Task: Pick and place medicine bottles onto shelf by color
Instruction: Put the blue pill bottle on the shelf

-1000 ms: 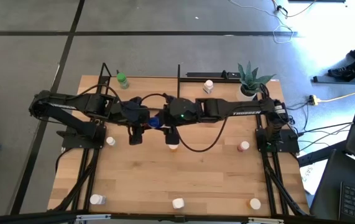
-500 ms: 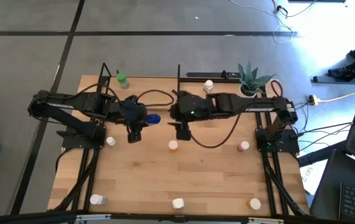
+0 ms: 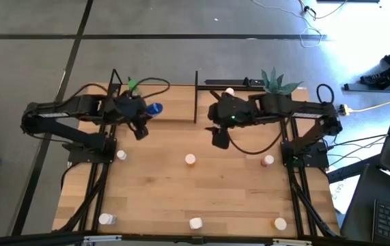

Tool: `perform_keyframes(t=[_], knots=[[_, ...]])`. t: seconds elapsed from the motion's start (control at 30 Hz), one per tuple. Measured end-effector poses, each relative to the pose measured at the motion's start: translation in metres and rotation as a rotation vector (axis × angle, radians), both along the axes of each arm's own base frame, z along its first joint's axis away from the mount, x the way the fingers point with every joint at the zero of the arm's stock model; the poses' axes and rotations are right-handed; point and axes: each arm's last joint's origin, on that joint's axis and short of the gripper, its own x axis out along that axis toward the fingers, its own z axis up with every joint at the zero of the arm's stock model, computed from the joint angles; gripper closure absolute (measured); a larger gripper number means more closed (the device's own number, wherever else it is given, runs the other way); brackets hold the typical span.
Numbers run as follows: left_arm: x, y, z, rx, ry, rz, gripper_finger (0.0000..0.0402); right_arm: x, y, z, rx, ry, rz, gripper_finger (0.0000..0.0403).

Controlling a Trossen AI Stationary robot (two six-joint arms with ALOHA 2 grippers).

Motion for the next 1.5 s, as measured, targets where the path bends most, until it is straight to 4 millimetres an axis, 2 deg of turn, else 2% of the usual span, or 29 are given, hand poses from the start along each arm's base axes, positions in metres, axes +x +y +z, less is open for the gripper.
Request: perform_keyframes(t=[0.13,0.27,0.37,0.57,0.8,0.9,1.07,1.37,1.43,1.5], knots=[[-0.011,0.005,-0.011,-0.005,-0.106,0.045,0.0244,-0.008,-0.001,-0.002,0.016,-0.005,-0.045,0.0157],[-0.017,0.009,-0.025,0.009,-0.249,0.072,0.0244,-0.015,-0.003,-0.016,0.008,0.008,-0.132,0.0157],[-0.017,0.012,-0.035,0.033,-0.357,0.082,0.0244,-0.02,-0.005,-0.027,0.04,-0.015,-0.193,0.0157],[-0.014,0.019,-0.065,0.051,-0.437,0.124,0.0244,-0.021,-0.007,-0.044,0.077,-0.05,-0.299,0.0157],[-0.004,0.029,-0.085,0.072,-0.57,0.164,0.0244,-0.02,-0.007,-0.065,0.074,-0.001,-0.297,0.0157],[0.001,0.034,-0.094,0.081,-0.589,0.185,0.0244,-0.02,-0.007,-0.074,0.069,0.022,-0.296,0.0157],[0.005,0.045,-0.111,0.092,-0.521,0.25,0.0244,-0.02,-0.006,-0.08,0.091,0.063,-0.235,0.0157],[0.007,0.061,-0.117,0.069,-0.497,0.26,0.0244,-0.02,-0.016,-0.082,0.113,0.12,-0.031,0.0157],[0.006,0.063,-0.117,0.07,-0.499,0.268,0.0244,-0.02,-0.019,-0.082,0.107,0.119,-0.043,0.0157],[0.005,0.065,-0.117,0.07,-0.499,0.273,0.0244,-0.019,-0.024,-0.081,0.114,0.096,-0.125,0.0157]])
